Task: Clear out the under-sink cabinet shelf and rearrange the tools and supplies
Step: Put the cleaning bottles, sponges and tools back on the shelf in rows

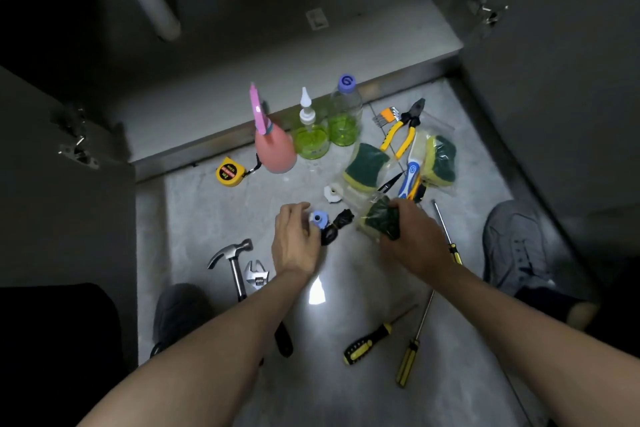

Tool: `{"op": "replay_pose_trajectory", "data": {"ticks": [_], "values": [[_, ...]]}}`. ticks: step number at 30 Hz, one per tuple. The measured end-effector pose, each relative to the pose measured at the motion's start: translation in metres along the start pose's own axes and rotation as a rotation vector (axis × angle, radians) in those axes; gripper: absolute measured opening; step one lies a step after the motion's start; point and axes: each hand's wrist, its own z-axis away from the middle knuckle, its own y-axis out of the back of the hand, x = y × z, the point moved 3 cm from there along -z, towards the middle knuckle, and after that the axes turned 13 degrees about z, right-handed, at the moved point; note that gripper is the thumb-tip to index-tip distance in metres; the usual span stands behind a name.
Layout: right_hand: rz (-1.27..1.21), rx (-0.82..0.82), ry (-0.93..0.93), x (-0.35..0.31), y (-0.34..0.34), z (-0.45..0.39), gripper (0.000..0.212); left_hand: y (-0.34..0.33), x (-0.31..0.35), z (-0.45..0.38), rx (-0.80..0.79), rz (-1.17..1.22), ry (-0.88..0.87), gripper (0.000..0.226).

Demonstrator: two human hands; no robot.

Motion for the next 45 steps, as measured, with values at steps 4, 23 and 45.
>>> {"op": "replay_pose_trajectory", "data": {"ticks": [4,23,45], "values": [[-0.045,-0.093,-0.072,0.017,0.009,-0.014,0.041,-0.028,0.039,-0.030,-0.071,-0.029,-0.129,0.036],[0.343,-0.090,-0.247,0.056,0.051,-0.221,0.058,-0.068,0.060,-0.114,-0.298,-0.459,-0.384,0.062],[-0.050,0.010,-0.357,0.009,0.061,-0.186,0.065,0.034,-0.063,0.035,-0.021,-0.315,0.311,0.023]]}}
